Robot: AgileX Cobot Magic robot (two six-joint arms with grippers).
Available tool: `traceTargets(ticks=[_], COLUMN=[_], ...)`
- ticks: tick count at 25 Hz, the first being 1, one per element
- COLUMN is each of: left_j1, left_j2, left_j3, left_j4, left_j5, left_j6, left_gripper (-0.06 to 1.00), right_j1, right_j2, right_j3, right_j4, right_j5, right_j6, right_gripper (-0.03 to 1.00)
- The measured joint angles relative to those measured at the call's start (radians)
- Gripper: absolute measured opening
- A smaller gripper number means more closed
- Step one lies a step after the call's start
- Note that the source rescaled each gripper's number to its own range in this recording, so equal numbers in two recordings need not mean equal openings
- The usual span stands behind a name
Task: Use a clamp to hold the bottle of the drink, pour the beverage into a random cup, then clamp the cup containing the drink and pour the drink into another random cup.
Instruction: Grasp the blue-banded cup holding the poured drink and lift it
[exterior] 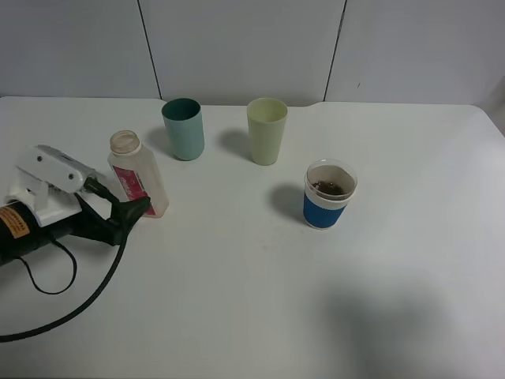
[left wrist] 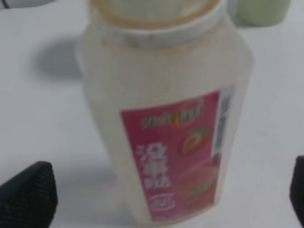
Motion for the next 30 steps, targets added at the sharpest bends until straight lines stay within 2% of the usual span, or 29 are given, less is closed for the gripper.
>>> traceTargets(ticks=[8, 9, 12, 13, 14, 16, 21, 22, 30], left_j1=[0.0, 0.0, 0.0, 0.0, 0.0, 0.0, 0.0, 0.012, 0.173], left_j2=[-0.234, -0.32, -0.465, -0.536, -0.536, -0.612, -0.797, -0.871, -1.101], left_j3=[0.061, 0.061, 0.043, 0.028, 0.028, 0.003, -0.098, -0.152, -0.376], left_j4=[-0.164, -0.215, -0.294, -0.313, -0.313, -0.319, -0.321, -0.307, -0.166], left_j5=[0.05, 0.091, 0.167, 0.225, 0.225, 0.307, 0.591, 0.744, 1.334], left_j6=[-0.031, -0.041, -0.041, -0.041, -0.041, -0.046, -0.041, -0.041, -0.041], left_gripper=[1.0, 1.0, 1.0, 1.0, 1.0, 1.0, 1.0, 1.0, 1.0], right_j1=[0.0, 0.0, 0.0, 0.0, 0.0, 0.0, 0.0, 0.0, 0.0], right_j2=[0.0, 0.0, 0.0, 0.0, 0.0, 0.0, 0.0, 0.0, 0.0], right_j3=[0.0, 0.0, 0.0, 0.0, 0.0, 0.0, 0.0, 0.0, 0.0], right_j4=[0.0, 0.0, 0.0, 0.0, 0.0, 0.0, 0.0, 0.0, 0.0], right_j5=[0.0, 0.0, 0.0, 0.0, 0.0, 0.0, 0.0, 0.0, 0.0], right_j6=[0.0, 0.0, 0.0, 0.0, 0.0, 0.0, 0.0, 0.0, 0.0], right_gripper=[0.89, 0.89, 0.89, 0.89, 0.89, 0.89, 0.89, 0.89, 0.89])
